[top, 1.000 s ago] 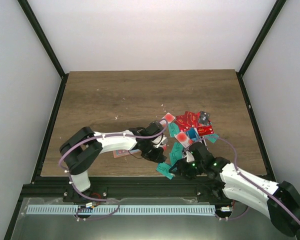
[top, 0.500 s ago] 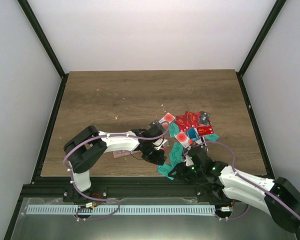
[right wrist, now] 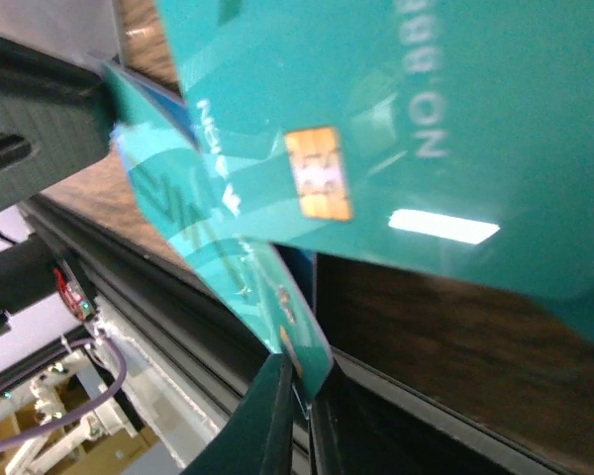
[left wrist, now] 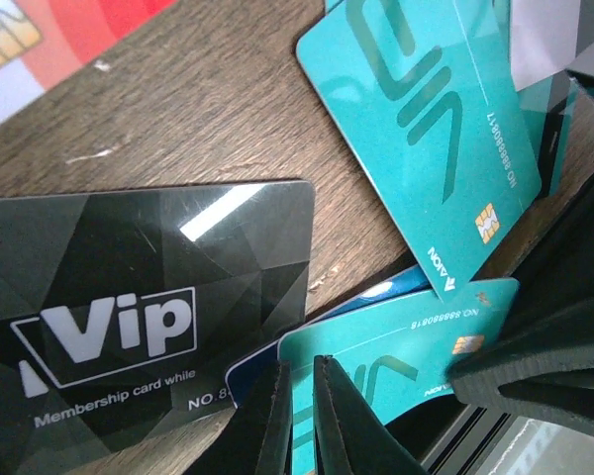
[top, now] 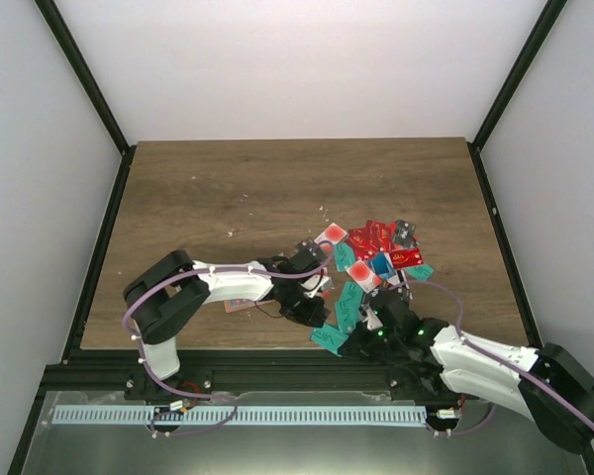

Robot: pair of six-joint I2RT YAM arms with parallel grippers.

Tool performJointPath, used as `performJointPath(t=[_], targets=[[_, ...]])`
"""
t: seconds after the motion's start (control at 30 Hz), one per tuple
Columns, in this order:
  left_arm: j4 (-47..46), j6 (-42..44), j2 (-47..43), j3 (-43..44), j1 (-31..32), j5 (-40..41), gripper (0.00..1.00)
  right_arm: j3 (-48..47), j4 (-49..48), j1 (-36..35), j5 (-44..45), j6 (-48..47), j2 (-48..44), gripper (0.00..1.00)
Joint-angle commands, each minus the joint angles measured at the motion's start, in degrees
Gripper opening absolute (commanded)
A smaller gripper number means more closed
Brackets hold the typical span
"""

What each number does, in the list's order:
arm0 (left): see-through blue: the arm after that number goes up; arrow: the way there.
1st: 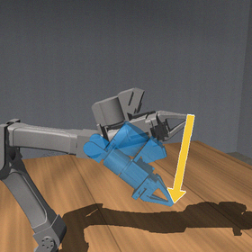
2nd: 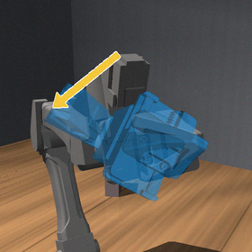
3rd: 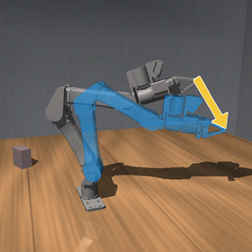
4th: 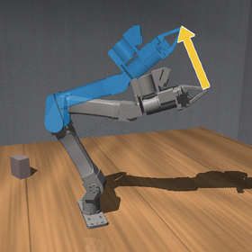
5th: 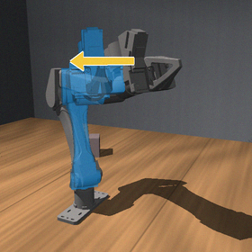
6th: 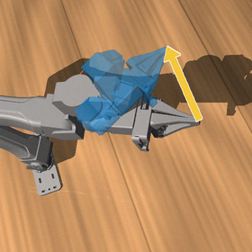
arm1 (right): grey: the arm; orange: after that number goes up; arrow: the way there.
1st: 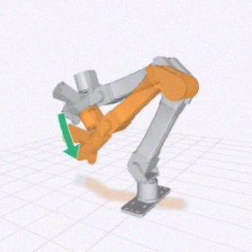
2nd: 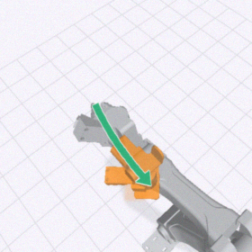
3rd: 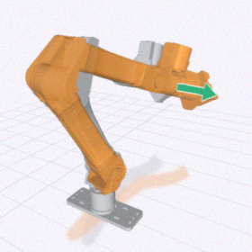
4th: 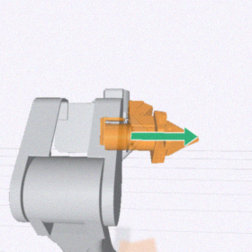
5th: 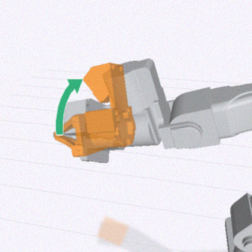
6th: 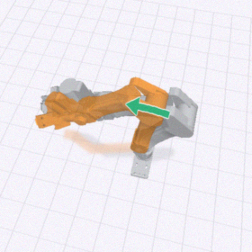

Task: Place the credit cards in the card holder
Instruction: Pick up the credit card from the center of the board.

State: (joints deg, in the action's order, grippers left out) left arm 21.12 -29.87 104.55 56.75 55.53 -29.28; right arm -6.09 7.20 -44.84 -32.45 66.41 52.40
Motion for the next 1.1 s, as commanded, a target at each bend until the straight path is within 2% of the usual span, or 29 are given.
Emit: performJointPath(t=[0.0, 0.17, 0.47, 0.67, 0.9, 1.07], targets=[[0.7, -0.5, -1.0, -0.9, 0.5, 1.0, 0.09, -3.8, 1.5, -0.3, 2.1, -2.1, -0.6, 0.02], [3.4, -1.3, -3.9, 1.2, -0.3, 3.3, 0.09, -7.9, 7.1, -0.3, 2.6, -5.1, -1.2, 0.01], [13.3, -2.1, -14.0, 7.5, -6.3, 7.4, 0.13, -17.4, 19.6, -0.2, 2.0, -11.0, -2.7, 0.01], [15.6, -2.8, -19.6, 7.0, -9.4, 7.5, 0.17, -23.0, 25.3, 1.6, 3.5, -11.2, -3.0, 0.03], [14.1, -5.6, -24.7, 5.7, -11.4, 6.5, 0.18, -32.4, 23.4, 4.5, 4.1, -17.0, 1.2, 0.01], [4.6, -14.0, -35.1, -1.2, -19.7, 0.6, 0.31, -36.3, 15.0, 6.5, 2.9, -18.3, 1.8, 0.01]])
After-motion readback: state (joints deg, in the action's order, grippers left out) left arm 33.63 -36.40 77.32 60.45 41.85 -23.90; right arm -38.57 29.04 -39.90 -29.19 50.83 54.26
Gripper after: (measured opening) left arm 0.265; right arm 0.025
